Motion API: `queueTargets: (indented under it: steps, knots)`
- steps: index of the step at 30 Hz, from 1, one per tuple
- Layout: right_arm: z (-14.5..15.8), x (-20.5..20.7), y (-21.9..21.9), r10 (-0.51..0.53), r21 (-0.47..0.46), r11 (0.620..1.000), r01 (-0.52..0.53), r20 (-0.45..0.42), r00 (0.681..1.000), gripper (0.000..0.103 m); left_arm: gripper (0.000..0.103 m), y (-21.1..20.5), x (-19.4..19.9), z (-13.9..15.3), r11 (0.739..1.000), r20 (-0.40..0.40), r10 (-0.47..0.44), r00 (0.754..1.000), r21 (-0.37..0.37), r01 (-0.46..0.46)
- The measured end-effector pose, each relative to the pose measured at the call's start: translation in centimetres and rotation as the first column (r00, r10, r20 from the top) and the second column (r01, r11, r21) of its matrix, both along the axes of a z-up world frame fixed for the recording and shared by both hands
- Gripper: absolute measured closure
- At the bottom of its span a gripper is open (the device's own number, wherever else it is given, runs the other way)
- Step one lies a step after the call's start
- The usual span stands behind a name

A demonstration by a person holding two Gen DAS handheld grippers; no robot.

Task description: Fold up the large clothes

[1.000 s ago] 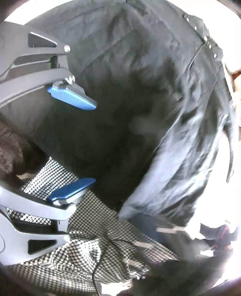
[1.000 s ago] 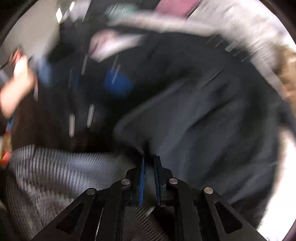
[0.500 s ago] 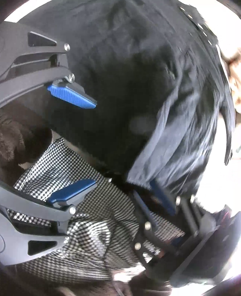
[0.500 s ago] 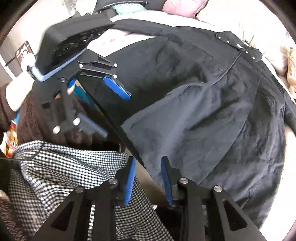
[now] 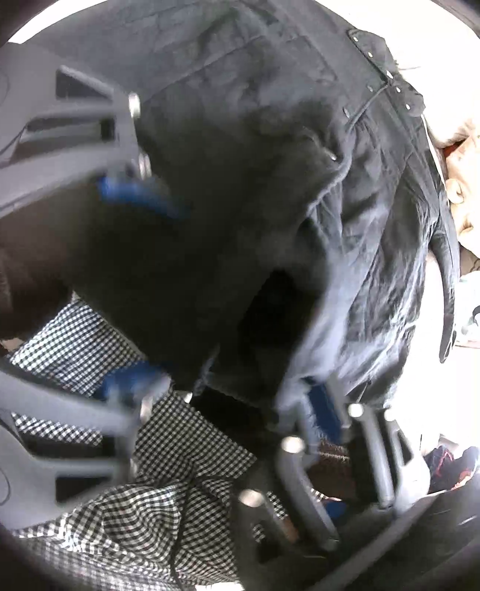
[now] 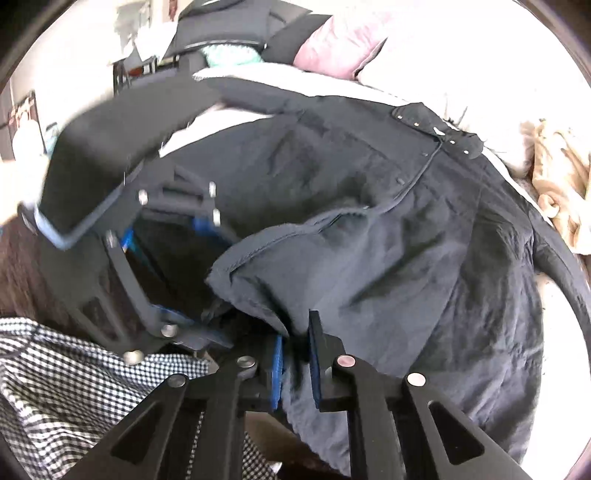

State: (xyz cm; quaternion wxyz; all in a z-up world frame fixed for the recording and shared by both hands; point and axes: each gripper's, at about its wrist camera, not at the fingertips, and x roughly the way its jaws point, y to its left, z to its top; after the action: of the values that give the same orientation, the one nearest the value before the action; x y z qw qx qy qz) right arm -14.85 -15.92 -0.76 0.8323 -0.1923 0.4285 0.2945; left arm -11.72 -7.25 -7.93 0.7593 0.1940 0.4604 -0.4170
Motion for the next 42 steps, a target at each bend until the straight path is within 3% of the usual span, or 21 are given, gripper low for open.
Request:
queueTargets:
  steps: [2, 5, 8, 11, 13, 15, 16, 17, 19, 20, 21, 23, 26, 28, 31, 34, 37, 38, 39, 40, 42]
  knots:
    - [0.3, 0.4, -0.2, 0.001, 0.010, 1.000, -0.001, -0.011, 1.000, 0.093, 0.092, 0.0, 0.4, 0.2, 1.000, -0.009, -0.009, 1.000, 0.008, 0.009]
    - [0.2, 0.6, -0.1, 0.023, 0.035, 0.999, -0.022, -0.043, 0.999, 0.093, 0.092, 1.9, 1.2, 2.6, 0.994, -0.029, 0.006, 1.000, -0.112, -0.009]
    - [-1.1, 0.8, 0.9, 0.070, 0.037, 0.997, -0.067, -0.093, 0.993, 0.093, 0.092, 4.5, 1.8, 5.3, 0.968, -0.019, 0.045, 0.999, -0.245, -0.048]
    - [-3.3, -0.2, 3.2, 0.156, 0.010, 0.988, -0.157, -0.214, 0.964, 0.084, 0.092, 5.4, 2.3, 6.2, 0.952, -0.032, 0.053, 0.998, -0.299, -0.060]
    - [-4.4, -0.8, 4.4, 0.203, -0.018, 0.977, -0.215, -0.251, 0.946, 0.063, 0.092, 5.2, 2.4, 6.0, 0.950, -0.050, 0.041, 0.998, -0.306, -0.054]
    - [-4.2, -0.9, 4.7, 0.235, 0.014, 0.970, -0.241, -0.284, 0.930, 0.027, 0.092, 4.7, 2.3, 5.5, 0.955, -0.078, 0.017, 0.997, -0.295, -0.040]
    - [-3.7, -0.7, 4.3, 0.240, 0.057, 0.970, -0.234, -0.303, 0.922, 0.023, 0.092, 4.5, 2.5, 5.2, 0.956, -0.094, 0.007, 0.996, -0.291, -0.034]
    - [-3.2, -0.5, 3.8, 0.235, 0.075, 0.972, -0.223, -0.303, 0.923, 0.022, 0.091, 4.3, 2.5, 5.0, 0.958, -0.120, -0.009, 0.993, -0.287, -0.026]
    - [-2.1, 0.2, 2.6, 0.207, 0.075, 0.978, -0.193, -0.295, 0.933, 0.021, 0.079, 3.7, 2.4, 4.1, 0.962, -0.202, -0.062, 0.977, -0.273, 0.005]
    - [-1.6, 0.8, 1.8, 0.180, 0.065, 0.984, -0.168, -0.285, 0.942, 0.021, 0.062, 3.4, 2.0, 3.5, 0.965, -0.263, -0.110, 0.958, -0.261, 0.039]
    - [-1.0, 1.2, 1.0, 0.150, 0.055, 0.989, -0.140, -0.273, 0.950, 0.021, 0.052, 3.0, 1.7, 3.0, 0.968, -0.299, -0.144, 0.943, -0.240, 0.072]
    - [0.1, 2.4, -0.7, 0.088, 0.041, 0.996, -0.080, -0.238, 0.967, 0.021, 0.052, 2.3, 0.6, 2.5, 0.974, -0.283, -0.190, 0.940, -0.174, 0.145]
    - [1.7, 4.3, -2.2, 0.007, 0.057, 0.998, 0.003, -0.185, 0.983, 0.021, 0.050, 2.5, 0.2, 3.6, 0.976, -0.164, -0.192, 0.968, -0.133, 0.171]
    - [2.5, 5.8, -2.4, -0.027, 0.062, 0.997, 0.037, -0.145, 0.989, 0.021, 0.048, 3.1, 1.6, 4.6, 0.978, -0.134, -0.130, 0.982, -0.182, 0.104]
    - [3.1, 8.6, -1.8, -0.069, 0.062, 0.995, 0.074, -0.075, 0.995, 0.021, 0.048, 3.2, 6.1, 4.9, 0.962, -0.172, 0.030, 0.985, -0.264, -0.075]
    - [2.9, 12.2, -1.6, -0.119, 0.069, 0.990, 0.122, -0.045, 0.992, 0.021, 0.048, 1.9, 8.6, 3.3, 0.959, -0.216, 0.094, 0.972, -0.244, -0.147]
    - [1.6, 15.8, -1.6, -0.171, 0.099, 0.979, 0.180, -0.099, 0.980, 0.021, 0.048, -0.8, 8.0, -0.8, 0.993, -0.294, 0.043, 0.955, -0.096, -0.074]
    - [0.8, 16.6, -1.5, -0.179, 0.107, 0.975, 0.193, -0.128, 0.976, 0.021, 0.048, -1.3, 7.3, -1.8, 0.997, -0.288, 0.030, 0.957, -0.058, -0.048]
    - [-0.1, 17.3, -1.5, -0.183, 0.099, 0.975, 0.198, -0.147, 0.972, 0.021, 0.045, -1.5, 6.1, -1.9, 0.998, -0.205, 0.007, 0.979, -0.052, -0.018]
    - [-1.0, 17.6, -1.6, -0.183, 0.080, 0.977, 0.197, -0.158, 0.970, 0.021, 0.042, -1.6, 5.2, -1.7, 0.999, -0.167, -0.029, 0.985, -0.046, 0.021]
    - [-2.7, 17.3, -1.6, -0.185, 0.034, 0.980, 0.194, -0.179, 0.966, 0.021, 0.039, -1.6, 4.4, -1.4, 0.998, -0.180, -0.064, 0.982, -0.037, 0.059]
